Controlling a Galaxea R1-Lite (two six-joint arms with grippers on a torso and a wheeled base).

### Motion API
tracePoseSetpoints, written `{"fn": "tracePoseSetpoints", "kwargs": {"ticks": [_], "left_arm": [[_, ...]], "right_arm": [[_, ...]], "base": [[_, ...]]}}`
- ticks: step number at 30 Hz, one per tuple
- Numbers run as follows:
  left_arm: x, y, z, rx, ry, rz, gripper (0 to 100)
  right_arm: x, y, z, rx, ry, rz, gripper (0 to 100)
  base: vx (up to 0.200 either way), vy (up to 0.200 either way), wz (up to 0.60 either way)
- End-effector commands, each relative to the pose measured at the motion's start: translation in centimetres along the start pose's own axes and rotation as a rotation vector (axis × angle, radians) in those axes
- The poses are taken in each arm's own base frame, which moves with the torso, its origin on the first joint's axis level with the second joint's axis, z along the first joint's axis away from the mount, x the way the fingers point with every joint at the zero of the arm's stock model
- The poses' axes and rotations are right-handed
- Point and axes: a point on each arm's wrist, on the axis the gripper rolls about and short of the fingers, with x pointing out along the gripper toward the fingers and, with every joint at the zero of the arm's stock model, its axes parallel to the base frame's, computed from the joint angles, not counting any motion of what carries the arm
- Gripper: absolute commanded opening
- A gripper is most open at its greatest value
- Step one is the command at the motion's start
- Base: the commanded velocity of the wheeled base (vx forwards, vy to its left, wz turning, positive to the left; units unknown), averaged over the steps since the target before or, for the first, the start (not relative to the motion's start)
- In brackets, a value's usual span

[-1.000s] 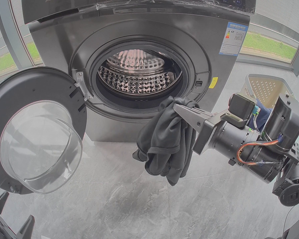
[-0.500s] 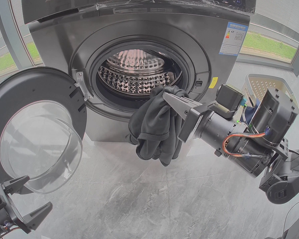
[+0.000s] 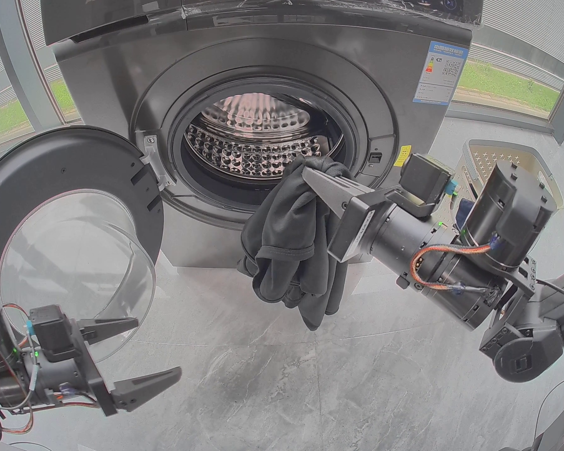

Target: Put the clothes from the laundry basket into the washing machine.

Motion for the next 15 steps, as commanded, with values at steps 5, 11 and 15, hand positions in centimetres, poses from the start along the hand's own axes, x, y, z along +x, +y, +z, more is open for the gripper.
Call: {"fn": "tracePoseSetpoints", "kwargs": {"ticks": [5,11,15], "left_arm": [[7.7,0.3,0.1,-0.064,0.100,-0.096,100],[10.3,0.7,0.1,-0.104,0.113,-0.105,100],[11.6,1.0,0.3,-0.131,0.093,-0.109,100]], "right_arm": [[0.2,-0.1,0.2,0.000,-0.009,0.006,0],[0.5,0.3,0.7,0.003,-0.029,0.023,0],[0.6,0.3,0.6,0.011,-0.027,0.024,0]], "base": [[0.000,0.000,0.00],[0.000,0.000,0.00],[0.000,0.000,0.00]]}}
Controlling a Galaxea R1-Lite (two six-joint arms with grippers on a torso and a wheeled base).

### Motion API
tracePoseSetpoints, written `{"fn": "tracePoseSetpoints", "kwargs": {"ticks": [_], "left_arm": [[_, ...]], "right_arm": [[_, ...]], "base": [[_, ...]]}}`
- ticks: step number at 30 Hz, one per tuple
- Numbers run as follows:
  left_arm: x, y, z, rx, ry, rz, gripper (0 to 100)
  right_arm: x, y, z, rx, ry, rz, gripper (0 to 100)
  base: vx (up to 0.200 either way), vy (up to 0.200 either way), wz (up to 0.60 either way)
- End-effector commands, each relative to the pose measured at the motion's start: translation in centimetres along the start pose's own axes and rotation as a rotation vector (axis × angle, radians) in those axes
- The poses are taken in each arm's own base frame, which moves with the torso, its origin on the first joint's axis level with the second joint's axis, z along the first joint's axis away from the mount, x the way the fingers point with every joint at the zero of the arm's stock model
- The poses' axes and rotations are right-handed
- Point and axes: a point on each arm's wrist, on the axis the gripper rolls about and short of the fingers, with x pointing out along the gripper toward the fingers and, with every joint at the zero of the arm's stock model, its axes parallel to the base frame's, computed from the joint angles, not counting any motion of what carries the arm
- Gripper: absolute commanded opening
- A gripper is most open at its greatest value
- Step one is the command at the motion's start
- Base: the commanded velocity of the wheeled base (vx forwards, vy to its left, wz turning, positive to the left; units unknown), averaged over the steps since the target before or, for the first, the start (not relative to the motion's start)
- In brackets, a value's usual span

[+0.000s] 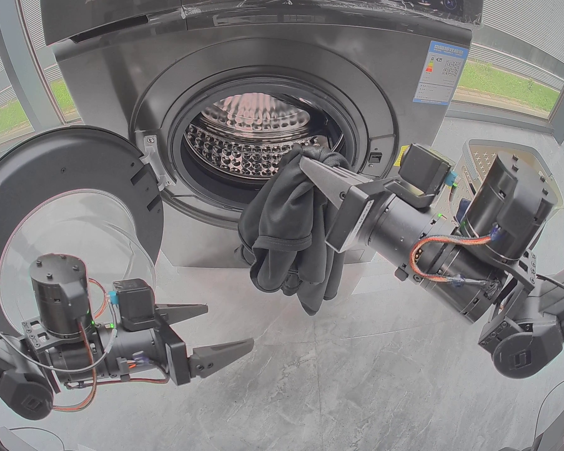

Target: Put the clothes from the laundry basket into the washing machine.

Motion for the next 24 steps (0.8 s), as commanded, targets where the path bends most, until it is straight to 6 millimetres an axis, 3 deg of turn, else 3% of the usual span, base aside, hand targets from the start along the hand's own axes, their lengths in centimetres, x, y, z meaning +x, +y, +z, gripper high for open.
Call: {"fn": "tracePoseSetpoints", "kwargs": {"ticks": [1,12,24], "left_arm": [[2.8,1.0,-0.3,-0.044,0.025,-0.005,100],[6.5,2.0,0.2,-0.016,-0.087,-0.030,100],[8.4,1.6,0.6,-0.006,-0.131,-0.064,100]], "right_arm": [[0.2,0.2,-0.1,0.011,-0.002,0.006,0],[0.0,0.3,-0.2,0.017,0.003,0.002,0],[0.1,0.3,-0.1,0.017,-0.016,0.004,0]], "base": [[0.000,0.000,0.00],[0.000,0.000,0.00],[0.000,0.000,0.00]]}}
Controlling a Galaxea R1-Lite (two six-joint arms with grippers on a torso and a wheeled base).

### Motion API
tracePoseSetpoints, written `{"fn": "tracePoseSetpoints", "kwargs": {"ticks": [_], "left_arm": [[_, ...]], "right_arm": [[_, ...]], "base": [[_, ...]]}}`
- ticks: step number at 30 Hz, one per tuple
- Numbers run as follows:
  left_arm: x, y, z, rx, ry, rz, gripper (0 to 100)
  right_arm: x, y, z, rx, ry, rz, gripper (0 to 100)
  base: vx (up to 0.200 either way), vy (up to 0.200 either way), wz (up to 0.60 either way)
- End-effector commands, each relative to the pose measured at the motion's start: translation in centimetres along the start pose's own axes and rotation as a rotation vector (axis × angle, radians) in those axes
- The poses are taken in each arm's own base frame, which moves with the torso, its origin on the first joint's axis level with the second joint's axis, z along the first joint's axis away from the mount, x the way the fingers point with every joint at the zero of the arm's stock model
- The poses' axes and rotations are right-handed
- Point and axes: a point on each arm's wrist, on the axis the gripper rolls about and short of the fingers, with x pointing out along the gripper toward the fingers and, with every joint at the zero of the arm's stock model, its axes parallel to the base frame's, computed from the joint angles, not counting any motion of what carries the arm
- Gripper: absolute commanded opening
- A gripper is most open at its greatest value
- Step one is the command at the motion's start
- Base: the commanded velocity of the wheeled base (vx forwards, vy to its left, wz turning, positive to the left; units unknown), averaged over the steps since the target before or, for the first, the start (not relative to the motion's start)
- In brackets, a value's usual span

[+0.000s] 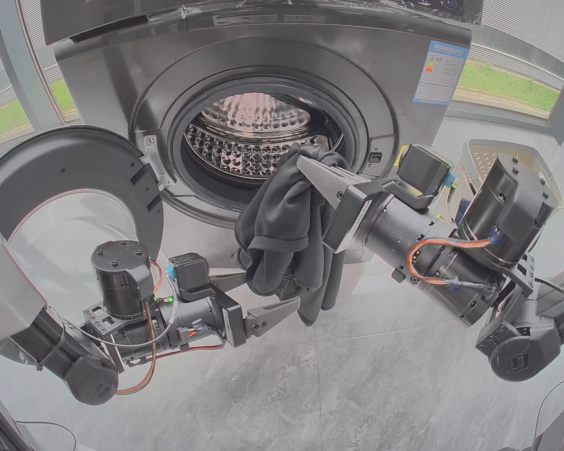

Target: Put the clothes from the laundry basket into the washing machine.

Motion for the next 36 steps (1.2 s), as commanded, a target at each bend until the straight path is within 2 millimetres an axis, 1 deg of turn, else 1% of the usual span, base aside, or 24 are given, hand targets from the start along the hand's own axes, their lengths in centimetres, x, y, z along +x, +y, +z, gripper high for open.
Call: {"fn": "tracePoseSetpoints", "kwargs": {"ticks": [1,8,15,21,22,30,35,36], "left_arm": [[1.3,0.1,-0.1,0.005,-0.010,-0.009,100],[2.7,0.3,0.0,0.026,-0.074,0.012,100],[2.7,0.3,0.1,0.029,-0.089,0.012,100],[3.1,0.3,0.7,0.035,-0.119,0.034,100],[3.2,0.3,0.8,0.036,-0.128,0.038,0],[3.1,0.0,1.0,0.025,-0.151,0.034,0],[2.9,-0.7,1.0,0.027,-0.168,0.028,0],[2.7,-1.0,0.9,0.027,-0.168,0.022,0]], "right_arm": [[0.0,0.0,0.0,-0.001,0.000,0.000,0],[-0.1,0.0,-0.1,0.001,0.002,0.000,0],[-0.2,0.0,-0.3,0.001,0.006,0.000,0],[-0.2,0.1,-0.3,0.001,0.009,0.003,0],[-0.2,0.1,-0.3,0.001,0.009,0.003,0],[-0.2,0.0,-0.7,0.000,0.022,-0.001,0],[-0.4,-0.1,-0.9,-0.001,0.032,-0.004,0],[-0.5,-0.3,-1.1,-0.004,0.038,-0.007,0]], "base": [[0.000,0.000,0.00],[0.000,0.000,0.00],[0.000,0.000,0.00],[0.000,0.000,0.00],[0.000,0.000,0.00],[0.000,0.000,0.00],[0.000,0.000,0.00],[0.000,0.000,0.00]]}}
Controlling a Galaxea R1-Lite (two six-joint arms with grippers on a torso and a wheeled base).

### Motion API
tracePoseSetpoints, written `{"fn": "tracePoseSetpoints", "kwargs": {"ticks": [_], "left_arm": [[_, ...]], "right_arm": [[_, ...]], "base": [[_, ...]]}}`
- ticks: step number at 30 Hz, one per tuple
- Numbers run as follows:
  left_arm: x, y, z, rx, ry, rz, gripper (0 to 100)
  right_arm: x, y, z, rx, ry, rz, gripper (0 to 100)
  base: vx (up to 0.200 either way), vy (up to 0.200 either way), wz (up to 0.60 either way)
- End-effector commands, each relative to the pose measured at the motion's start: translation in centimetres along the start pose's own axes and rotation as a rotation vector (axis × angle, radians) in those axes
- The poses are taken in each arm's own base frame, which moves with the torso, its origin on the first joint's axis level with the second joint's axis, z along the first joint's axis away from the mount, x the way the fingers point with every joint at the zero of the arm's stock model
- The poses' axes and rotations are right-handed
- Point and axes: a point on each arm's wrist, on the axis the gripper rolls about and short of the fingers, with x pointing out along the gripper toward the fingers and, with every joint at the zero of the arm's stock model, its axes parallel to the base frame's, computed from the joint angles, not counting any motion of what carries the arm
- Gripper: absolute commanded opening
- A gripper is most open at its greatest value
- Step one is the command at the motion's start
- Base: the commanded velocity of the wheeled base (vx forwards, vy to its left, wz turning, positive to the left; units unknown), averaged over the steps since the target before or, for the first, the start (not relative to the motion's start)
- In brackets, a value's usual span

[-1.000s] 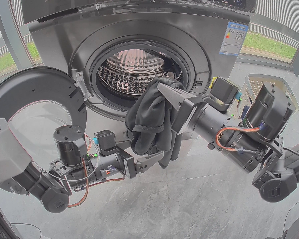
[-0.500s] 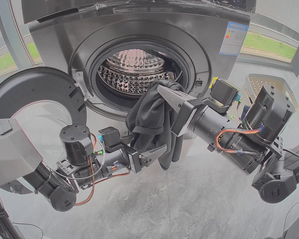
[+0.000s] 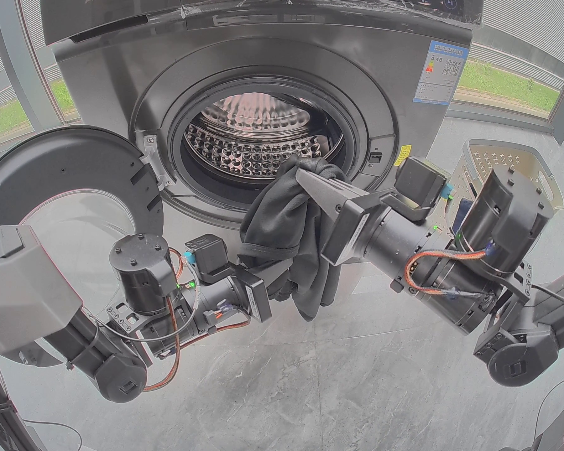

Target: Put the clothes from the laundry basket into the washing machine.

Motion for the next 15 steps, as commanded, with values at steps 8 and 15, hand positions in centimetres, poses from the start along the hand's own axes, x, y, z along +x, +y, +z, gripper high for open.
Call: {"fn": "tracePoseSetpoints", "kwargs": {"ticks": [8,15], "left_arm": [[-1.7,-2.2,-0.6,-0.001,0.022,-0.034,0],[-1.8,-1.7,-0.9,-0.003,0.027,-0.014,100]], "right_arm": [[0.0,-0.5,-0.4,-0.007,0.014,-0.013,0],[0.0,-0.3,-0.4,-0.007,0.015,-0.008,0]], "base": [[0.000,0.000,0.00],[0.000,0.000,0.00]]}}
